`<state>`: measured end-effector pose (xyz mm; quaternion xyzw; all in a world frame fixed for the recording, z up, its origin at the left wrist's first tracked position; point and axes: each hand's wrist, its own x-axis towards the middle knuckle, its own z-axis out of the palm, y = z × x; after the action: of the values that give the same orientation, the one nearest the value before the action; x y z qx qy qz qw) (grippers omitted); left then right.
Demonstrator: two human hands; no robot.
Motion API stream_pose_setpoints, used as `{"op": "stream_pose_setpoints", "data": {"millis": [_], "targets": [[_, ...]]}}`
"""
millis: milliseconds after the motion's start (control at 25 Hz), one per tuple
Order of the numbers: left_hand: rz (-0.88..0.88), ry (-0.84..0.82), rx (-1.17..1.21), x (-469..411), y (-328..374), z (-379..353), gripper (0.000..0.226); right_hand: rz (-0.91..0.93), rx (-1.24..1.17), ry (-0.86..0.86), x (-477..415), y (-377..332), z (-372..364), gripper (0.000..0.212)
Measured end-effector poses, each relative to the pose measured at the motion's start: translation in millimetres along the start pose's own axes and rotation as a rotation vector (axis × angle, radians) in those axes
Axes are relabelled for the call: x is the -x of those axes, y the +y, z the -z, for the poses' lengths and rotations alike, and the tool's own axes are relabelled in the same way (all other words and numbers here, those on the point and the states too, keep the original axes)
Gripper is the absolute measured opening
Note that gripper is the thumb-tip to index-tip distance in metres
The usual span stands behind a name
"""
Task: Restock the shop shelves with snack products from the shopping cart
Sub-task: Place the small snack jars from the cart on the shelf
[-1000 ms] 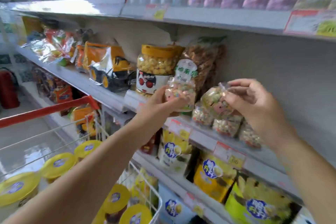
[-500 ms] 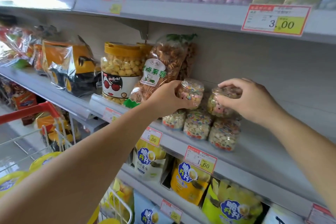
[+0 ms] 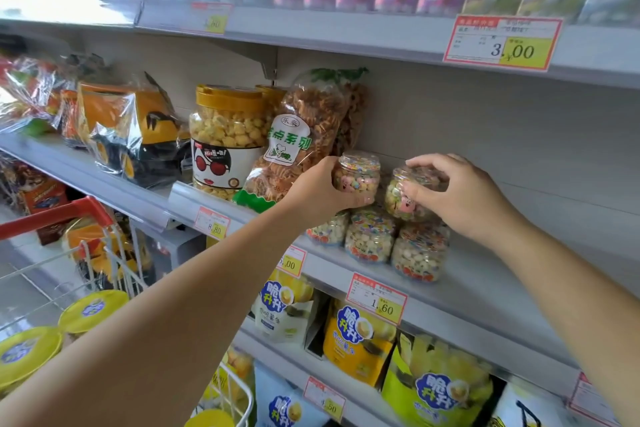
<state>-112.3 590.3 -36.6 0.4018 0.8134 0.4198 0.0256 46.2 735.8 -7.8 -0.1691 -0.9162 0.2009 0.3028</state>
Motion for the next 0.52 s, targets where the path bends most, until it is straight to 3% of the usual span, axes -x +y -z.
{"op": "stream_pose_setpoints", "data": {"millis": [120, 240, 360, 520], "targets": [[-0.029, 0.021, 0.031, 11, -1, 7, 0.099, 0.056, -0.074, 0.22, 9, -3, 4, 0.029], [-0.089, 0.134, 0.113, 49, -9, 33, 0.084, 0.263, -0.258, 0.49, 34, -28, -1, 0.019], [-0.073, 0.202, 0.141, 108, -45, 59, 0.06, 0.317, -0.562, 0.293, 59, -68, -34, 0.023], [0.231, 0.251, 0.114, 203, -121, 91, 0.047, 0.266, -0.625, -0.223, 85, -108, -118, 0.02]]}}
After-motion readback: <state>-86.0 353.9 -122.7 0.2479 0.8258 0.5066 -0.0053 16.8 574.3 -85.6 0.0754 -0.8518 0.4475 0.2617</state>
